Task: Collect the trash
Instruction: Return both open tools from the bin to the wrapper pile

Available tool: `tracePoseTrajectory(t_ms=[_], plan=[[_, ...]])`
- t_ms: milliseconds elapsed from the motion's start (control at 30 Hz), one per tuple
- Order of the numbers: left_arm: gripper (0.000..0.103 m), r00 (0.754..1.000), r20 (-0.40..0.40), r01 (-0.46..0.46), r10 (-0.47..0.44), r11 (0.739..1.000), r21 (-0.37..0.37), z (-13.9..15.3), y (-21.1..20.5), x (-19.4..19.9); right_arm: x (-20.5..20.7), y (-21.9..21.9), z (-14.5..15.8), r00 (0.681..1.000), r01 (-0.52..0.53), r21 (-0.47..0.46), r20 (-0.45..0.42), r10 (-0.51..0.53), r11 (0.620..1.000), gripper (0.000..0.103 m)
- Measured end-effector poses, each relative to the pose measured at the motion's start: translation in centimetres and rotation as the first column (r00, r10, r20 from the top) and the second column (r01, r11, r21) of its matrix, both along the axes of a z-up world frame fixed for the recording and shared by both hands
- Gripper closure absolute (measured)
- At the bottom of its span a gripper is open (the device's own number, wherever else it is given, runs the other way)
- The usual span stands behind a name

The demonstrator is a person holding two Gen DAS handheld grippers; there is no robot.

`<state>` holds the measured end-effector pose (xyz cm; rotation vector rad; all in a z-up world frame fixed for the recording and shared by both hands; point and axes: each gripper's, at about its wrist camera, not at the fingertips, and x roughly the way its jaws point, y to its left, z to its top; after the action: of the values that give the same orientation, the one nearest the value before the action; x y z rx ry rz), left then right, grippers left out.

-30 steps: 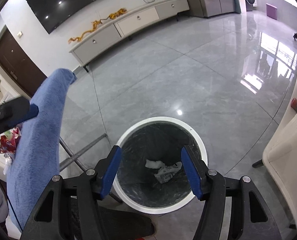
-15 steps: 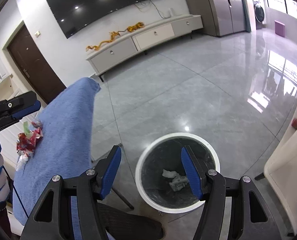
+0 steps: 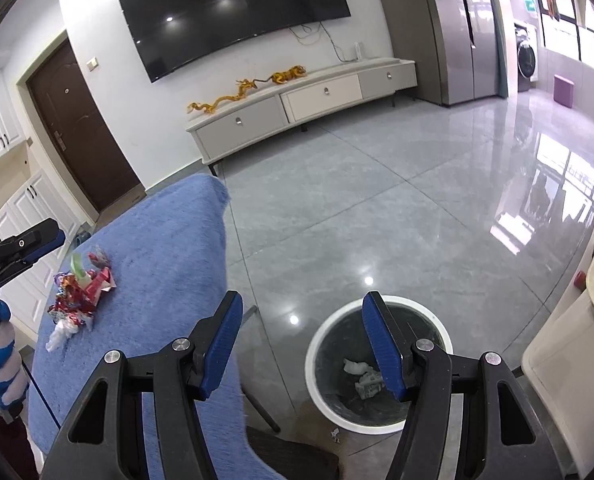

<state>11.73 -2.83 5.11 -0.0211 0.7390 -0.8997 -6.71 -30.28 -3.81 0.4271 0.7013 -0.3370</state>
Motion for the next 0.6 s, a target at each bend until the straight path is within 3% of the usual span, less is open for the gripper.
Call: tracePoseTrajectory(t_ms=[300, 500, 600], plan=[[0.052, 0.99, -0.013, -0.14, 0.14, 0.99, -0.021, -0.9, 9.8, 3.2, 1.8, 4.5, 1.8, 0.998, -0.057, -0.026, 0.007, 0.058, 0.998, 0.042], [0.052, 0.963, -0.004, -0.269, 0.269, 0.963, 0.002, -1.6, 17.3, 4.2, 4.4, 8.4, 2.8, 0.99, -0.137, -0.033, 0.018, 0.138, 0.99, 0.042], [0.052, 0.939, -0.006, -0.345, 0.345, 0.939, 0.017, -2.3, 21.0, 4.7, 6.4, 11.0, 3.2, 0.978, -0.207, -0.047, 0.017, 0.208, 0.977, 0.042]])
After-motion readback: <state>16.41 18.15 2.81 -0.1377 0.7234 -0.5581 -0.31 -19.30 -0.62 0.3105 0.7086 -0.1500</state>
